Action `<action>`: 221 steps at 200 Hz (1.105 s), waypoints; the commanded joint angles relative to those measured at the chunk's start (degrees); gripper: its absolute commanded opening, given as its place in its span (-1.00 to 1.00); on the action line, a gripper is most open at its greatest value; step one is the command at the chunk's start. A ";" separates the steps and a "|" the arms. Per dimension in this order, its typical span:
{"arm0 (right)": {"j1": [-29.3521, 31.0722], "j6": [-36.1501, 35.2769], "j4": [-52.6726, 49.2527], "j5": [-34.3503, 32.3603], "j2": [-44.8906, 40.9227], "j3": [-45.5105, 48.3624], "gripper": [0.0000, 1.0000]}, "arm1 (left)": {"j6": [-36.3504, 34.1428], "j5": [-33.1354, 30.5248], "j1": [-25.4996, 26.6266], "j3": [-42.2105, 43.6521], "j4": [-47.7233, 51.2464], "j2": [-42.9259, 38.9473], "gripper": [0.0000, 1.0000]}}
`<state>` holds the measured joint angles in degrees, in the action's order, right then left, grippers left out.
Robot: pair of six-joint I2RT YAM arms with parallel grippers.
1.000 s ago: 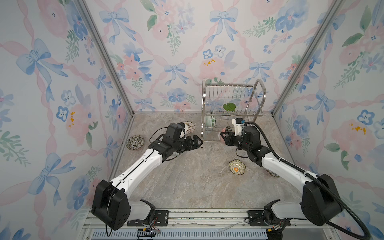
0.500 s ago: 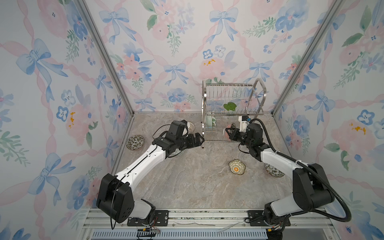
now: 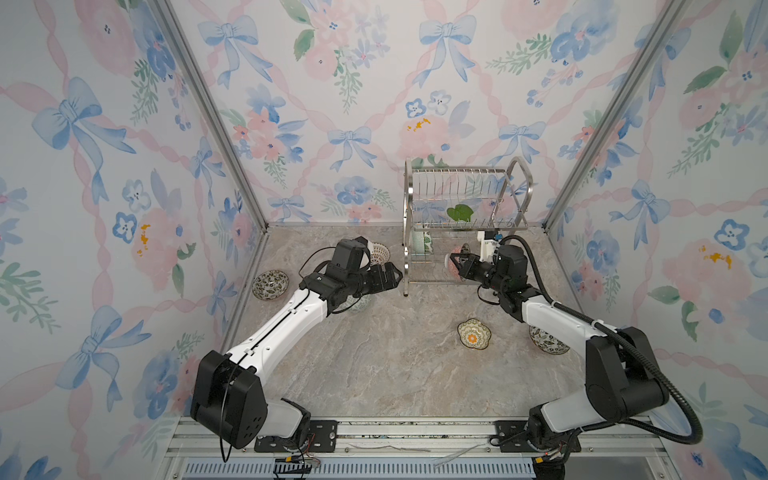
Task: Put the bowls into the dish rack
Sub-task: 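Lift the red-rimmed bowl with the right gripper and carry it to the rack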
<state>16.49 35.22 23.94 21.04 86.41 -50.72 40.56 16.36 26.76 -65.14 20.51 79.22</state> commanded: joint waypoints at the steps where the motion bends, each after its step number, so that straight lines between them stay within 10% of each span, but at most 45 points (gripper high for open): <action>1: 0.15 0.20 4.22 -0.87 0.57 -2.44 -1.00 | -2.67 1.16 0.11 0.64 0.83 -2.05 0.96; 221: -5.15 17.79 35.09 1.43 24.24 -9.94 -1.00 | -0.75 -2.89 4.66 -8.12 1.11 7.29 0.96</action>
<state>12.27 51.53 51.44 21.89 108.75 -57.41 39.05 15.14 30.85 -72.73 20.93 86.32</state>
